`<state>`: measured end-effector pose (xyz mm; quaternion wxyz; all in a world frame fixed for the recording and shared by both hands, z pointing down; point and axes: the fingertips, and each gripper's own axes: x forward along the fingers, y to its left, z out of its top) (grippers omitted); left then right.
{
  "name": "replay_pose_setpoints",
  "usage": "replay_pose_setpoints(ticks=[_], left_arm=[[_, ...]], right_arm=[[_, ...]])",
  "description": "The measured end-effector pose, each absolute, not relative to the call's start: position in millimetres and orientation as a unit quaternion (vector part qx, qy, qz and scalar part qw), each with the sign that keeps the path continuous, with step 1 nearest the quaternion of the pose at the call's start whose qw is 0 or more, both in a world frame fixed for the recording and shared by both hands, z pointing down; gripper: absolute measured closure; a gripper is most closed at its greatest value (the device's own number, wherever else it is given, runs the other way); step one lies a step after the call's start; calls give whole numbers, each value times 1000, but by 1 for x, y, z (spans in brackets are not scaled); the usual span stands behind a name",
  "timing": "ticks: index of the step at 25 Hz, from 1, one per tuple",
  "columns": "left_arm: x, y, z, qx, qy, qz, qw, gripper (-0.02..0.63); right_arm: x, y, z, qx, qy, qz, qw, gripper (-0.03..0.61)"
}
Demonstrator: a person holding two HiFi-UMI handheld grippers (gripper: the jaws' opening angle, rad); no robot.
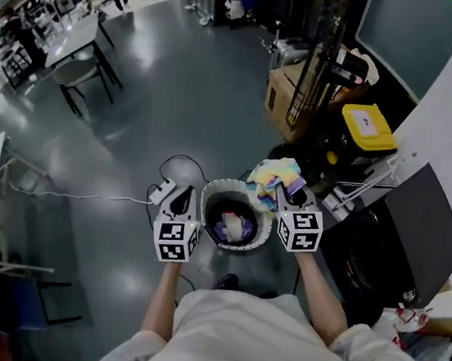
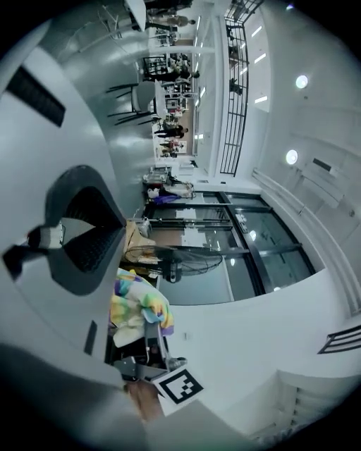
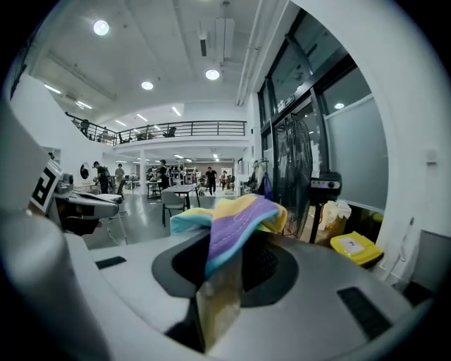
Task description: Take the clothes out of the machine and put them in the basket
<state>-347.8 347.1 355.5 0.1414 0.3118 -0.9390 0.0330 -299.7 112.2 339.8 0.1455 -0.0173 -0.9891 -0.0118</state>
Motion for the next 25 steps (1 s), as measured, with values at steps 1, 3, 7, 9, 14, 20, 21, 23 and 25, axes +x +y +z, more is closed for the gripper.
replay_pose_setpoints(ticks=[1,3,7,9,14,20,21,23,25], left_arm=[[-351,359,358,304,-941,31,145,595],[-357,376,366,295,-942,29,155,595],[-363,384,385,291,-940,22,177,595],[-366,383,395,293,-938,19,186,595],[-379,384,420,300,-930,16,210,595],[-395,377,459,304,-923,14,237,595],[-397,378,466,301,-922,12,242,595],[-400,380,478,295,-922,8,250,595],[-396,374,487,292,-922,7,256,595]], right_arm=[[-308,121,343,-23,-989,-11,149,472],[-323,136,353,-32,-987,-8,159,472],[-340,153,386,-46,-980,-8,193,472],[-349,160,408,-53,-976,-11,210,472],[-365,175,464,-61,-964,-10,258,472],[-385,172,524,-62,-953,1,295,469],[-390,174,534,-63,-952,4,301,468],[-397,178,558,-67,-946,11,316,463],[-397,178,589,-79,-936,26,343,448]])
